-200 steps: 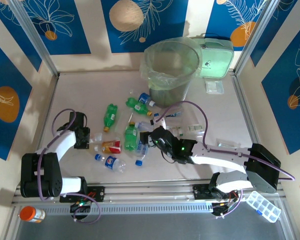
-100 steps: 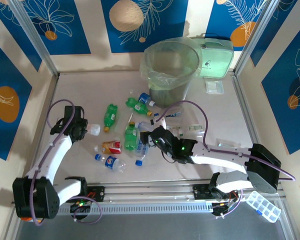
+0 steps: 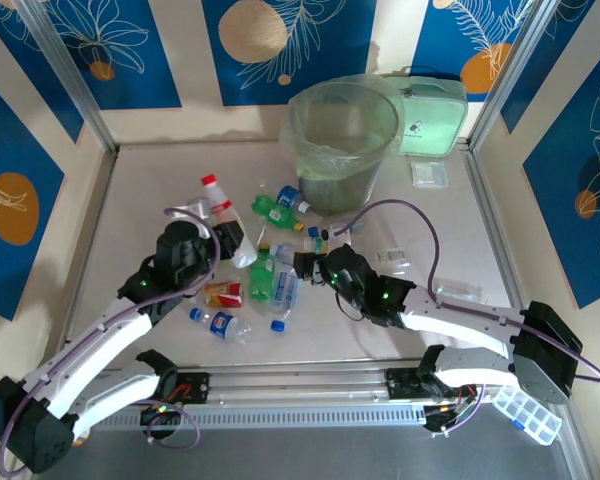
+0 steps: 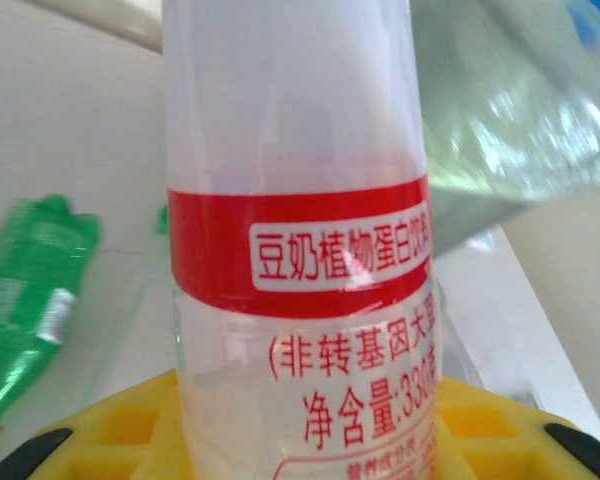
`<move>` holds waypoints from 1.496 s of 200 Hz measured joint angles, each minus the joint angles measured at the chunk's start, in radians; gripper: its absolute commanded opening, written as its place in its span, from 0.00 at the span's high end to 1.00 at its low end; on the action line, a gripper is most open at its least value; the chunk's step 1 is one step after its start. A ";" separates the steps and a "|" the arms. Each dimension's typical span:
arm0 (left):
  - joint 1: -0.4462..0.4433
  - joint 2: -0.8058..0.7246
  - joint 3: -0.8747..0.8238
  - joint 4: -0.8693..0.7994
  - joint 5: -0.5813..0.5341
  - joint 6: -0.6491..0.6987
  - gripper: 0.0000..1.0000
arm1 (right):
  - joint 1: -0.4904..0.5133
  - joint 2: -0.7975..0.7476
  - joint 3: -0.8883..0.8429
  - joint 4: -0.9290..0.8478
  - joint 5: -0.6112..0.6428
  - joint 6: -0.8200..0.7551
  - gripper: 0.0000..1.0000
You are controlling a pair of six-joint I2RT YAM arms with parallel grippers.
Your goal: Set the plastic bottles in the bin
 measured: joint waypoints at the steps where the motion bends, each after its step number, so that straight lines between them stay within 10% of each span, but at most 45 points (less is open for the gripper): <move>1: 0.000 0.001 -0.003 0.005 0.003 0.003 0.71 | 0.000 -0.001 -0.001 0.000 0.000 0.000 0.31; 50: -0.031 0.096 -0.121 0.285 0.217 0.138 0.70 | -0.034 -0.101 0.000 -0.030 -0.046 -0.056 0.22; 94: -0.044 0.132 -0.157 0.494 0.389 0.163 0.71 | -0.237 -0.189 0.136 -0.105 -0.431 -0.146 0.18; 152: -0.062 0.185 -0.168 0.656 0.555 0.162 0.72 | -0.249 0.021 0.476 -0.242 -0.744 -0.256 0.16; 250: -0.064 0.175 -0.173 0.696 0.609 0.151 0.70 | -0.233 0.239 0.654 -0.384 -0.808 -0.341 0.65; 299: -0.067 0.162 -0.174 0.693 0.609 0.144 0.37 | -0.234 0.237 0.655 -0.390 -0.818 -0.336 0.71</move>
